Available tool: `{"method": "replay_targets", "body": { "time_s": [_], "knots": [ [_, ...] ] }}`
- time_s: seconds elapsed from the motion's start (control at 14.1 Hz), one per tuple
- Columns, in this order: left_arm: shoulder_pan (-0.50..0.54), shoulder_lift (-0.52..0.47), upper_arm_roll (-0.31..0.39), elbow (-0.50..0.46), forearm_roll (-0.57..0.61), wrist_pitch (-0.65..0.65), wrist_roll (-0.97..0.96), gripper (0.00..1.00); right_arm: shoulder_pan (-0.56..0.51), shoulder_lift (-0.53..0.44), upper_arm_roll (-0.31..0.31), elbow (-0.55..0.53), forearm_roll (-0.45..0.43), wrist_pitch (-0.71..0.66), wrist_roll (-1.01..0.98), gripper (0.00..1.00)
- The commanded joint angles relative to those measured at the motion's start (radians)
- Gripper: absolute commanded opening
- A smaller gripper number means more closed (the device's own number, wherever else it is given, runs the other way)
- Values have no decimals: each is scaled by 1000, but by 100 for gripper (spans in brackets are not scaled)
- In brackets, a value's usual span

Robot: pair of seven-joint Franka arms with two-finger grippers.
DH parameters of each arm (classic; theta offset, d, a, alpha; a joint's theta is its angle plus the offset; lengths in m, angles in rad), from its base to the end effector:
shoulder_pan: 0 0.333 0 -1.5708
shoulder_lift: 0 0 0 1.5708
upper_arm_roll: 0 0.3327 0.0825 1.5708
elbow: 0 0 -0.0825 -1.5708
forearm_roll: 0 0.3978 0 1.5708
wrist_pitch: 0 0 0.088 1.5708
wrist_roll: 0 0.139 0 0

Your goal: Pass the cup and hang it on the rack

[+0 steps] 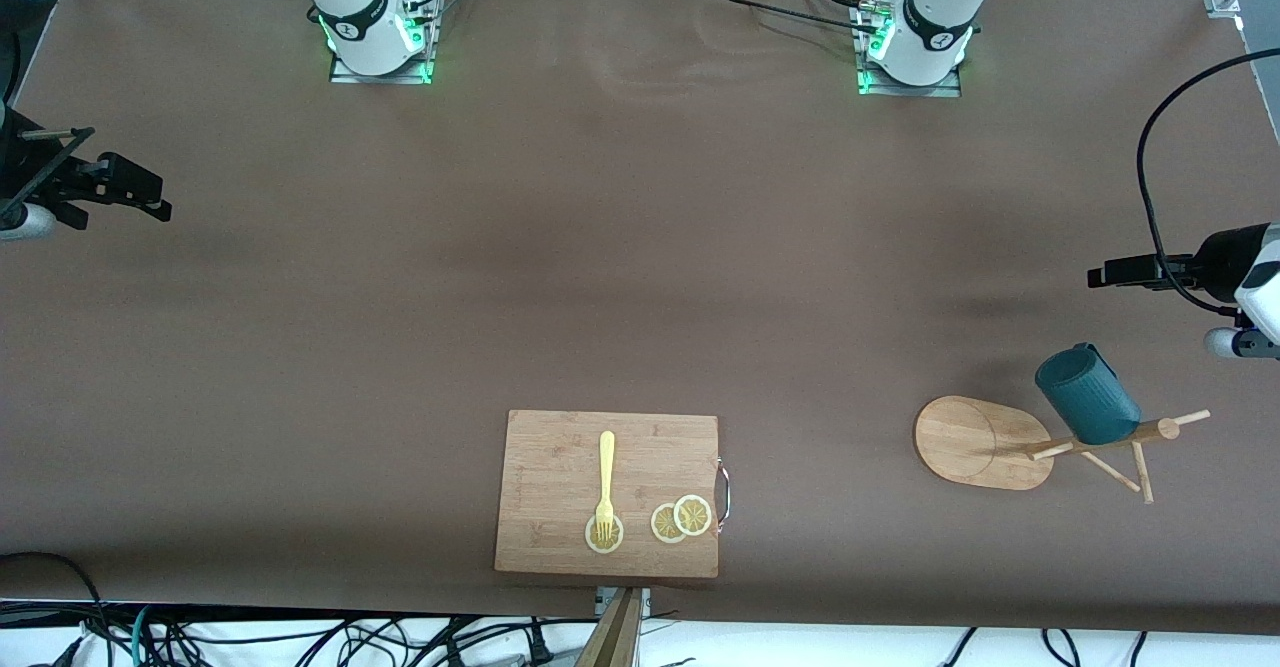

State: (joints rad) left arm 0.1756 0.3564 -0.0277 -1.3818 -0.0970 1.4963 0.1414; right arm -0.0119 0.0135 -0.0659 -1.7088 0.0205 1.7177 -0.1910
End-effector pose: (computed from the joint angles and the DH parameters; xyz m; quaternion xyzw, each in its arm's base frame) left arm 0.6462 0.0846 0.4759 0.9913 0.0057 -0.1115 0.0701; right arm 0.5785 -0.0423 0.5467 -0.9984 -0.0550 0.0010 0.0099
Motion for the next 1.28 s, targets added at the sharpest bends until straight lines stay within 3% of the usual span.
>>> {"method": "replay_targets", "body": {
  "time_s": [0.0,0.43,0.71,1.21],
  "knots": [
    [-25,-43,-21,46,86,-5,-16,100,-2,5,1,15,6,-3,13,100],
    [-73,-146,-18,66,89,-34,-29,100,-2,5,1,15,6,-1,13,100],
    [-96,-171,-24,61,89,-99,-216,100,-2,5,1,15,6,-1,13,100],
    [-105,-157,-38,67,91,-114,-220,100,-2,5,1,15,6,-3,13,100]
  ]
}}
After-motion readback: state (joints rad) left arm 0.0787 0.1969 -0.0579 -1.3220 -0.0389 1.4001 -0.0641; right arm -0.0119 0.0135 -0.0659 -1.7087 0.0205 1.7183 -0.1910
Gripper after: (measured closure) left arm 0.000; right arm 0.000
